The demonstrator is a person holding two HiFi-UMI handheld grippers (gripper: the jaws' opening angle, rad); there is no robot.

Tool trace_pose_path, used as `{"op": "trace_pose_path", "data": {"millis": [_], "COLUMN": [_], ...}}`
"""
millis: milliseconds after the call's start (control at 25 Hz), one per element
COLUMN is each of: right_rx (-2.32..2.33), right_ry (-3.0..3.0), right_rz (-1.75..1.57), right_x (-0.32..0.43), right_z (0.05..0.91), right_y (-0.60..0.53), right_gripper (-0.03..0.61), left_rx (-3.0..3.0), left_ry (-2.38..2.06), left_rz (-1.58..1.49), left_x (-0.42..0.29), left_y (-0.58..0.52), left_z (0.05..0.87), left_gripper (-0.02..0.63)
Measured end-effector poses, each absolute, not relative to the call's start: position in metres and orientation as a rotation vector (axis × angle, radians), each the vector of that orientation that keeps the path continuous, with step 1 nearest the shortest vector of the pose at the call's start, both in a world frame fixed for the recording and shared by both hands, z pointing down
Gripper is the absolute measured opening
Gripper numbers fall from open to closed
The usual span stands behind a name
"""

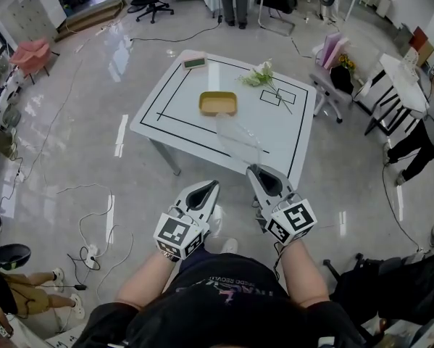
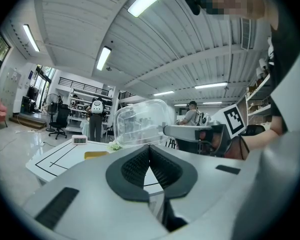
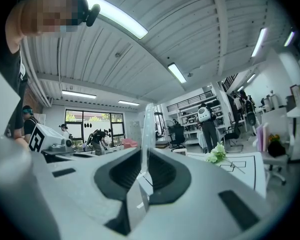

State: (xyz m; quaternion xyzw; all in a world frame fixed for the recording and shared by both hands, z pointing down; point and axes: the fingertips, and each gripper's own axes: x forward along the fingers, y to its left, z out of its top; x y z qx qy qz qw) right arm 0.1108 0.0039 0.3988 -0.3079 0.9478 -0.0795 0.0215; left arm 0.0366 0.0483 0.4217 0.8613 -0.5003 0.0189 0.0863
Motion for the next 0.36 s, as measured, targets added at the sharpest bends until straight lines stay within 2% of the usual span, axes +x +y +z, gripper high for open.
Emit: {"op": "trace_pose_path", "data": {"millis": [360], "right_rx": [-0.961], "right_ry": [2.926], "right_rz": [-0.250], "right_x": [0.1104], "right_z": [0.3992], "right_y": [0.0008], "right_gripper": [0.037], "left_rx": [2.572], "left_ry": [-1.492], "left_rz": [0.076], "left_x": [0.0354], "left_y": [0.0463], "left_z": [0.4203], "left_gripper": [0.005]}}
